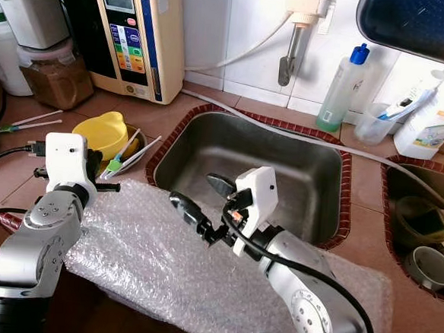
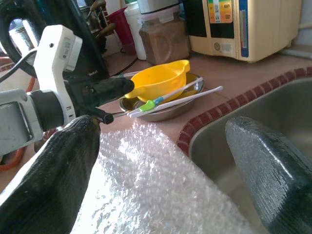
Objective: Kitchen organization
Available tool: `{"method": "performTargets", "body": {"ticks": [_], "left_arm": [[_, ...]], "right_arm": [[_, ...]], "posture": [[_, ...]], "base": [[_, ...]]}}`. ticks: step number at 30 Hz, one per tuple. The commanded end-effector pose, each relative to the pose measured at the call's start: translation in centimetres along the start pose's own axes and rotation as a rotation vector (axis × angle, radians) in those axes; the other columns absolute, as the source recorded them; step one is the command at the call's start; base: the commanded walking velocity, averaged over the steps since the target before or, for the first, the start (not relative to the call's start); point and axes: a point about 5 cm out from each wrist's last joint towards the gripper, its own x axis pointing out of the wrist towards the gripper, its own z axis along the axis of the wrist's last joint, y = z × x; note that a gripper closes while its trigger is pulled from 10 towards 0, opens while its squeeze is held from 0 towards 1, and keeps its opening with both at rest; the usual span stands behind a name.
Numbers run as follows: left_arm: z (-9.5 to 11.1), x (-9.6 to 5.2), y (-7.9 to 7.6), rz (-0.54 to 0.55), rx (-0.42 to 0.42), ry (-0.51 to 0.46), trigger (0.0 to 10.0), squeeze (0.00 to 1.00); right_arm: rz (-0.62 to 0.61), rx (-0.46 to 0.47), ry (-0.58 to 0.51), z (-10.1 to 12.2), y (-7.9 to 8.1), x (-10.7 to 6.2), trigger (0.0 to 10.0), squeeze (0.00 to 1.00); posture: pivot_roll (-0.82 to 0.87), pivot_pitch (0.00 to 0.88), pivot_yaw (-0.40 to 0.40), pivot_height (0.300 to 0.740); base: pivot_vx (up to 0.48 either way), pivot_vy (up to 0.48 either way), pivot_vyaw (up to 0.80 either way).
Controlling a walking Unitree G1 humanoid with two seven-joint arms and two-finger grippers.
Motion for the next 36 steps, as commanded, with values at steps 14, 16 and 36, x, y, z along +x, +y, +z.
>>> {"method": "performTargets", "body": {"ticks": [14,16,36], "left_arm": [[1.7,-1.1,-3.5,-0.239,0.072,-0.198,10.0,1.0],[0.6,-0.9,-3.3,-0.238,0.095,-0.152,10.0,1.0],[-2.5,0.2,-2.9,-0.207,0.214,-0.046,10.0,1.0]], "right_arm": [[-0.006,-0.013,0.0,-0.1,-0.1,0.2,10.0,0.0],[-0.006,-0.014,0.0,-0.2,0.0,0.1,10.0,0.0],[-0.006,-0.014,0.008,-0.6,0.6,0.0,10.0,0.0]], "posture": [[-0.04,0.024,0.018,0.74],[-0.04,0.022,0.019,0.74],[-0.05,0.031,0.024,0.74]], "base": [[0.0,0.0,0.0],[0.0,0.0,0.0],[0.0,0.0,0.0]]}}
